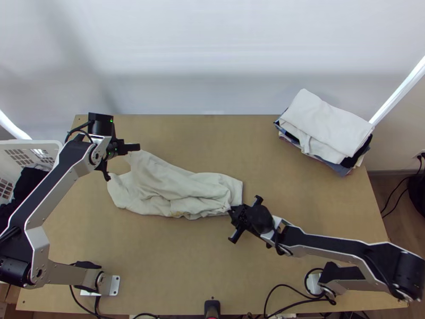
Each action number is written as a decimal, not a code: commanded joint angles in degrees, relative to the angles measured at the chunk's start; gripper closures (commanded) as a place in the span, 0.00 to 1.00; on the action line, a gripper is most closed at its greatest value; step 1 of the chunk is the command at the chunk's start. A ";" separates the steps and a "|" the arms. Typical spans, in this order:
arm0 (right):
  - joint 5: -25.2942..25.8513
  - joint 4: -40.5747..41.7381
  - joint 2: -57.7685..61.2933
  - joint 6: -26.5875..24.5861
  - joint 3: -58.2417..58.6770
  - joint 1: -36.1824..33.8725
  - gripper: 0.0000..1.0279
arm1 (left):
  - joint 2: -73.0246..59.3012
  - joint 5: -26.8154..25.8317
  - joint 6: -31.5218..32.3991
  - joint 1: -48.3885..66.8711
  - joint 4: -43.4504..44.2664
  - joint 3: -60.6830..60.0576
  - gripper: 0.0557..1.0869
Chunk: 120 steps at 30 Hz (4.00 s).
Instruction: Fold the t-shirt
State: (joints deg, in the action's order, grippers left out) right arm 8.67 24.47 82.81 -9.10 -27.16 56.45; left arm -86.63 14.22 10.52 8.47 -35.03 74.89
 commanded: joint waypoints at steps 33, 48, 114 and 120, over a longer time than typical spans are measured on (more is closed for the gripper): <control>8.47 -9.44 -9.24 -12.08 -50.98 -21.55 0.97 | 4.10 0.46 0.02 -9.00 -1.71 40.51 0.96; 14.54 -21.92 -16.18 -9.88 -42.36 -13.38 0.97 | 19.39 -11.84 -1.21 -9.88 -12.08 5.70 0.96; 12.87 -50.84 -31.83 6.55 -20.48 -0.99 0.97 | -25.96 -34.61 5.30 20.89 -11.73 21.87 0.52; 12.87 -50.75 -32.00 6.91 -20.04 -0.99 0.97 | -30.00 -32.32 6.09 22.64 -9.27 24.07 0.53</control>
State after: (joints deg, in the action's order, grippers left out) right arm 21.61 -27.00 50.74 -3.33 -48.40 55.44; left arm -114.50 -18.94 15.07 30.44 -45.08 96.60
